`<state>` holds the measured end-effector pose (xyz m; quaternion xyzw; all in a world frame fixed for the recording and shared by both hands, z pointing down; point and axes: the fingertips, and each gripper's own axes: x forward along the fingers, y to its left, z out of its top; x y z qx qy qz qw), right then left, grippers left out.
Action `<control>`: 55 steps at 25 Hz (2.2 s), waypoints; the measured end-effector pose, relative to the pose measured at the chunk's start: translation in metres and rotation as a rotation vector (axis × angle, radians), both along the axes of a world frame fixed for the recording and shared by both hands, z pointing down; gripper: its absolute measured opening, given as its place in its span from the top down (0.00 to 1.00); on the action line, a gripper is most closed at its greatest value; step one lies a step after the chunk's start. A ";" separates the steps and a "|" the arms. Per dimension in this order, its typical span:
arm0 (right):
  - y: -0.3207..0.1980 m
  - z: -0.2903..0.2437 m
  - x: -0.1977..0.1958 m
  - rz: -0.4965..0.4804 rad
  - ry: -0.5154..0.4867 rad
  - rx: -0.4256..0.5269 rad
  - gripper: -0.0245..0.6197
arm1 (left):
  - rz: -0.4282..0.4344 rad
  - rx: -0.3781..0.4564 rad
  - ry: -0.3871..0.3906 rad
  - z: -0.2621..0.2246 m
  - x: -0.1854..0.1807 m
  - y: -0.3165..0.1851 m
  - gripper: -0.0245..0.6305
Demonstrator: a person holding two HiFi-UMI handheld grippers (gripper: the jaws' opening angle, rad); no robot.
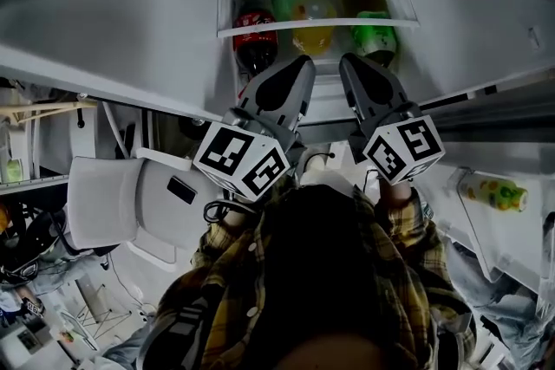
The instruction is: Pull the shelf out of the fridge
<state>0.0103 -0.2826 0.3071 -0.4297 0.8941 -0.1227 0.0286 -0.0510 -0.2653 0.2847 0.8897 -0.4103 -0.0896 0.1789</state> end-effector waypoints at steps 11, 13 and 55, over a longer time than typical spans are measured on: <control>-0.032 0.023 0.003 0.060 -0.144 -0.132 0.93 | 0.032 -0.004 -0.020 0.007 -0.003 -0.008 0.96; -0.038 0.028 0.005 0.071 -0.202 -0.173 0.93 | 0.035 -0.004 -0.024 0.008 -0.004 -0.010 0.96; -0.129 0.046 -0.029 0.034 -0.717 -0.464 0.73 | 0.025 -0.025 -0.061 0.025 -0.013 -0.008 0.96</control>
